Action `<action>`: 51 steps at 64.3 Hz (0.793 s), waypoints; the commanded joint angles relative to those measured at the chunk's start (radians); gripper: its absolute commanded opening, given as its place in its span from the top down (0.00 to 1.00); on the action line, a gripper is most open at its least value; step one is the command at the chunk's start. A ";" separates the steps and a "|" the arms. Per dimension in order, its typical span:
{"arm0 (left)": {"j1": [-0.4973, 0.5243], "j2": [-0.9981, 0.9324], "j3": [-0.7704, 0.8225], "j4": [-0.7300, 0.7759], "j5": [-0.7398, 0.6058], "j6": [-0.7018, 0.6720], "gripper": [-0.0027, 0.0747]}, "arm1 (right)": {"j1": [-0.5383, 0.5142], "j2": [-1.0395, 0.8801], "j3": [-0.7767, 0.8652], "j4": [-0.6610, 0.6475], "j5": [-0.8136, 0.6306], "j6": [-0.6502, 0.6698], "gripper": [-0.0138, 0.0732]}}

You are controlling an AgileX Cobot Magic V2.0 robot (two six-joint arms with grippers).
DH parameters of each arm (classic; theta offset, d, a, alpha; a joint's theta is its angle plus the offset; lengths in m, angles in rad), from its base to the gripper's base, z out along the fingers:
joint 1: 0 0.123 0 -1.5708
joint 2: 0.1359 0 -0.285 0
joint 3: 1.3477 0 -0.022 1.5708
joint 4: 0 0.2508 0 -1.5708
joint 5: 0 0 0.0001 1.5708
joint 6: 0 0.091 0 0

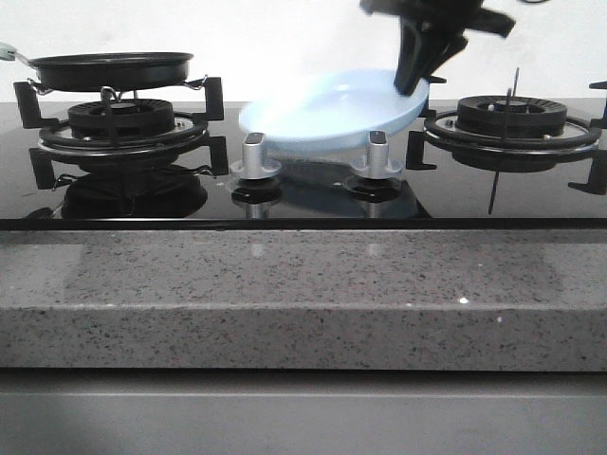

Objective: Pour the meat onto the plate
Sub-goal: 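Lift the plate with the right gripper and hold it beside the pan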

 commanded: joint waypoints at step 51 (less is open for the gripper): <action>0.003 0.004 -0.036 -0.005 -0.088 -0.009 0.24 | 0.077 -0.519 0.658 0.155 -0.255 -0.078 0.91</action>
